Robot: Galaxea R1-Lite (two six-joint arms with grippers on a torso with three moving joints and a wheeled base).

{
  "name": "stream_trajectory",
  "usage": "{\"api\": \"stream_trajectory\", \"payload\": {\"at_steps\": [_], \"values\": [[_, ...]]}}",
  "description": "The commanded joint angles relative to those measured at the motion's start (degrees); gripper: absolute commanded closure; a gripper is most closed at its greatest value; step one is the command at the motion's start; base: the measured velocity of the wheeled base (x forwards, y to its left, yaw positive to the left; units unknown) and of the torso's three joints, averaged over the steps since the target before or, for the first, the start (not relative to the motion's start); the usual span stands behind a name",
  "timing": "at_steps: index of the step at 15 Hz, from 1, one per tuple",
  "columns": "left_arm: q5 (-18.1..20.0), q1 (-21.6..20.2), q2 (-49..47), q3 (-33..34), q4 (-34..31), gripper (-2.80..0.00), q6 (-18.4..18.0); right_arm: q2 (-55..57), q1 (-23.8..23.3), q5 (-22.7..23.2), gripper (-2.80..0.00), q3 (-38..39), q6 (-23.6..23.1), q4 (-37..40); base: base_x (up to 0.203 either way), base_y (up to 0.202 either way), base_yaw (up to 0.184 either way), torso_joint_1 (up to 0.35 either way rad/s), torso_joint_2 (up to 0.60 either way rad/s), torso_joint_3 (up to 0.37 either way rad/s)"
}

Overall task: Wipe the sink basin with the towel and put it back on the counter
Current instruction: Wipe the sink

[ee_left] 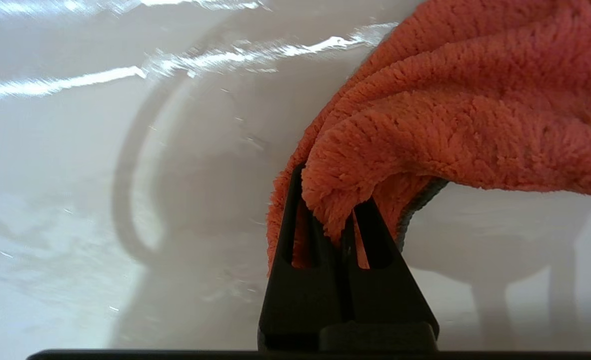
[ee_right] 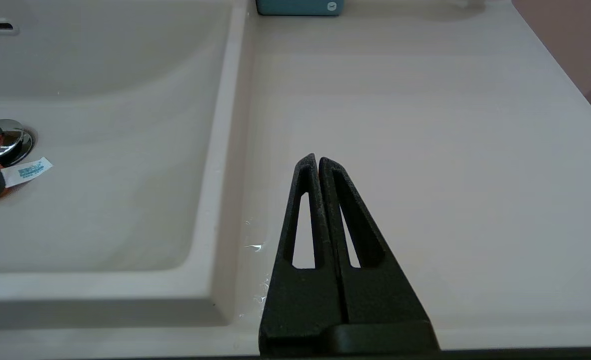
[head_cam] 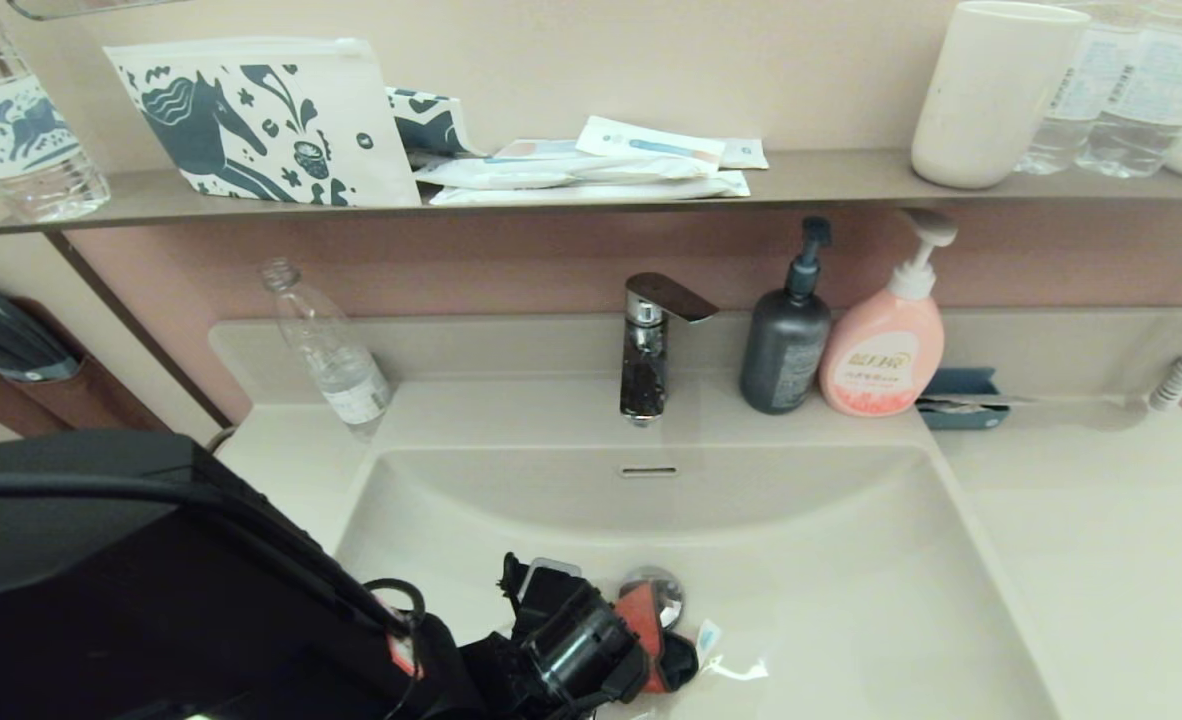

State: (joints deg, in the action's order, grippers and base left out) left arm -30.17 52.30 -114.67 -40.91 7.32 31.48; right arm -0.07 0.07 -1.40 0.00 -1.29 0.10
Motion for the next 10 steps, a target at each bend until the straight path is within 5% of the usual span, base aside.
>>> {"api": "stream_trajectory", "payload": {"at_steps": [1, 7, 10], "values": [[-0.2, -1.2, 2.9, 2.4, 2.0, 0.0, -2.7, 0.1, 0.0, 0.0, 0.0, 0.0, 0.0, 0.0, 0.0, 0.0, 0.0, 0.0, 0.0, 0.0], [3.0, -7.3, 2.7, 4.1, 14.2, 0.0, -15.4, 0.1, 0.0, 0.0, 0.0, 0.0, 0.0, 0.0, 0.0, 0.0, 0.0, 0.0, 0.0, 0.0], [4.0, -9.7, 0.6, 4.0, 19.8, 0.0, -18.5, 0.1, 0.0, 0.0, 0.0, 0.0, 0.0, 0.0, 0.0, 0.0, 0.0, 0.0, 0.0, 0.0]]}}
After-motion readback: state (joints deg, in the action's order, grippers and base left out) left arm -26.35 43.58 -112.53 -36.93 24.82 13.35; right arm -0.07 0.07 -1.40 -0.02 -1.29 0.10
